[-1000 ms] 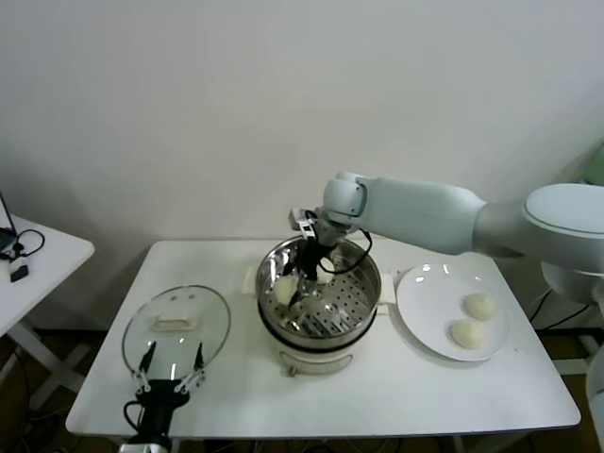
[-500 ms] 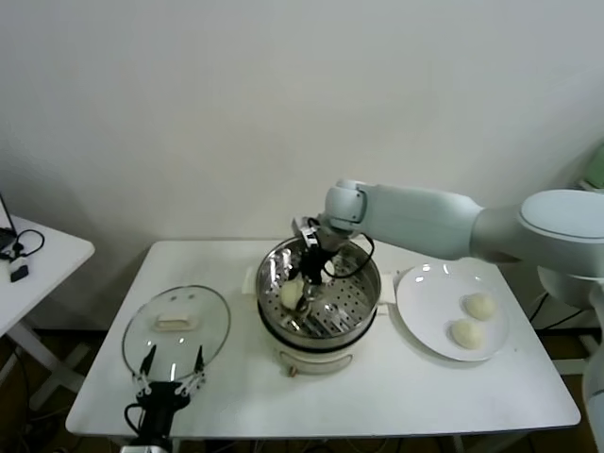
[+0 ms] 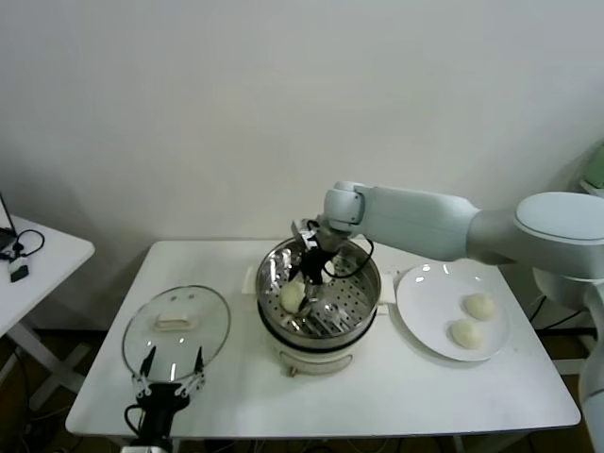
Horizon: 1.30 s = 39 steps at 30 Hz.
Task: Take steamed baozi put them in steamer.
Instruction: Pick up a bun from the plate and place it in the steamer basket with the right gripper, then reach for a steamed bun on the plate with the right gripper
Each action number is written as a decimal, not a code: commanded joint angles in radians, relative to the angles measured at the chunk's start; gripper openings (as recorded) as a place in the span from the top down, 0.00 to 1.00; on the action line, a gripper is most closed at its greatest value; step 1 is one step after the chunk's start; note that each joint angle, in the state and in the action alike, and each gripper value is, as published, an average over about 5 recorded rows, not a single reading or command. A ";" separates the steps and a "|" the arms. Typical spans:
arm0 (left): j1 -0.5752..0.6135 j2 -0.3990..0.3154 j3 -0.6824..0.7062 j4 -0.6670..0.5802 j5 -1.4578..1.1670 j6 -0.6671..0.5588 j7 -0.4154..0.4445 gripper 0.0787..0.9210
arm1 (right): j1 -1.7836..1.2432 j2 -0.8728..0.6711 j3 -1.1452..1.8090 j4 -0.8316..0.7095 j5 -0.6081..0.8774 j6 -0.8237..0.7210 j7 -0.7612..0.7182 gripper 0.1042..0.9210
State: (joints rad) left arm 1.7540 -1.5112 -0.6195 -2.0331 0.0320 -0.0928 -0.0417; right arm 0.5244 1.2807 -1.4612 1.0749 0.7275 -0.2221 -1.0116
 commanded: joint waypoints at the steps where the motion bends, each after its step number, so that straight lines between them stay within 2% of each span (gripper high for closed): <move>1: 0.000 0.000 0.000 0.000 0.000 0.000 -0.002 0.12 | 0.013 -0.007 0.002 0.010 0.004 0.005 -0.010 0.12; 6: 0.002 0.002 -0.003 -0.001 -0.002 0.000 -0.004 0.12 | 0.091 -0.063 -0.005 0.061 0.031 0.013 -0.047 0.12; 13: -0.001 0.002 0.001 -0.004 -0.003 0.004 -0.005 0.12 | 0.292 -0.261 -0.073 0.192 0.033 0.056 -0.127 0.12; 22: -0.014 0.013 0.001 0.001 -0.029 -0.001 -0.003 0.12 | 0.338 -0.578 -0.081 0.267 -0.307 0.170 -0.198 0.12; 30: -0.006 0.030 -0.011 -0.005 -0.087 -0.035 0.000 0.12 | 0.040 -0.799 0.154 0.262 -0.550 0.198 -0.211 0.12; 39: 0.008 0.028 -0.017 -0.015 -0.081 -0.036 0.000 0.12 | -0.395 -0.838 0.507 0.195 -0.736 0.229 -0.203 0.12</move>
State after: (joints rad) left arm 1.7593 -1.4844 -0.6365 -2.0469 -0.0343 -0.1205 -0.0420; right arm 0.4650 0.5752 -1.2286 1.2835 0.2052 -0.0251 -1.1998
